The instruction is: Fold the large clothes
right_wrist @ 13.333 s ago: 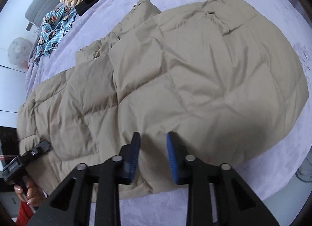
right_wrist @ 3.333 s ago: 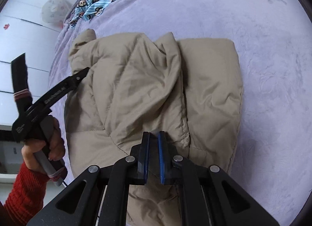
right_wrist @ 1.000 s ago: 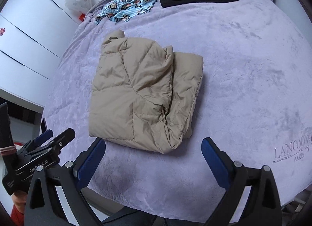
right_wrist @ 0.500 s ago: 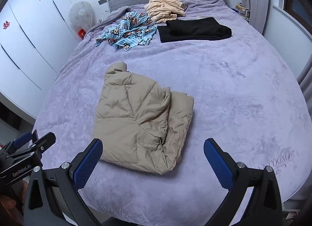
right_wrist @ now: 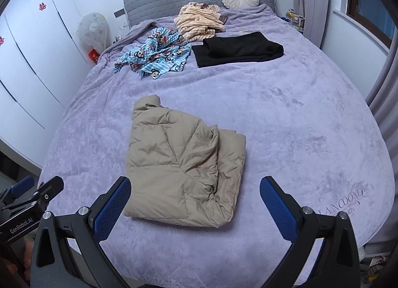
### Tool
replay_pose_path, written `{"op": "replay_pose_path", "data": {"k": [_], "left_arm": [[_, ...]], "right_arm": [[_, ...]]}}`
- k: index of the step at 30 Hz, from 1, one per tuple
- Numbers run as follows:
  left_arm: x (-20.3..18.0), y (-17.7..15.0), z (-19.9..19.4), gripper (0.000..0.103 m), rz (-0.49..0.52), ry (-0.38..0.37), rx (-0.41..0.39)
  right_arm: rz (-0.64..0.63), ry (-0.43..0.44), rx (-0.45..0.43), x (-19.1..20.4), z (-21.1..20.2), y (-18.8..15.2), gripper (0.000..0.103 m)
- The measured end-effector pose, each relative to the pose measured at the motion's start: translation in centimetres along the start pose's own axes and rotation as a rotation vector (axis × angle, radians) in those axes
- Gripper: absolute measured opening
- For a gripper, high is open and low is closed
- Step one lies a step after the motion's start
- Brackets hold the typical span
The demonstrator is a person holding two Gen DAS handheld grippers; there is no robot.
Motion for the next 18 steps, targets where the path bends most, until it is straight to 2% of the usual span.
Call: {"op": "replay_pose_path", "data": {"k": [18], "left_arm": [[-0.44,0.08,-0.2,0.103,0.012,-0.003,0.002]], "right_arm": [[-0.003,0.0,0.0,-0.13,-0.16,0.41,0.103]]}}
Point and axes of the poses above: each gripper's, at about its wrist camera, not at the fingertips, and z roughly the way its jaws point, x to its left, y to its top, the point moved 10 cm from there along z, roughly the way its jaws point, and after that the axes turned 11 degrees about z, right-handed, at the moved point
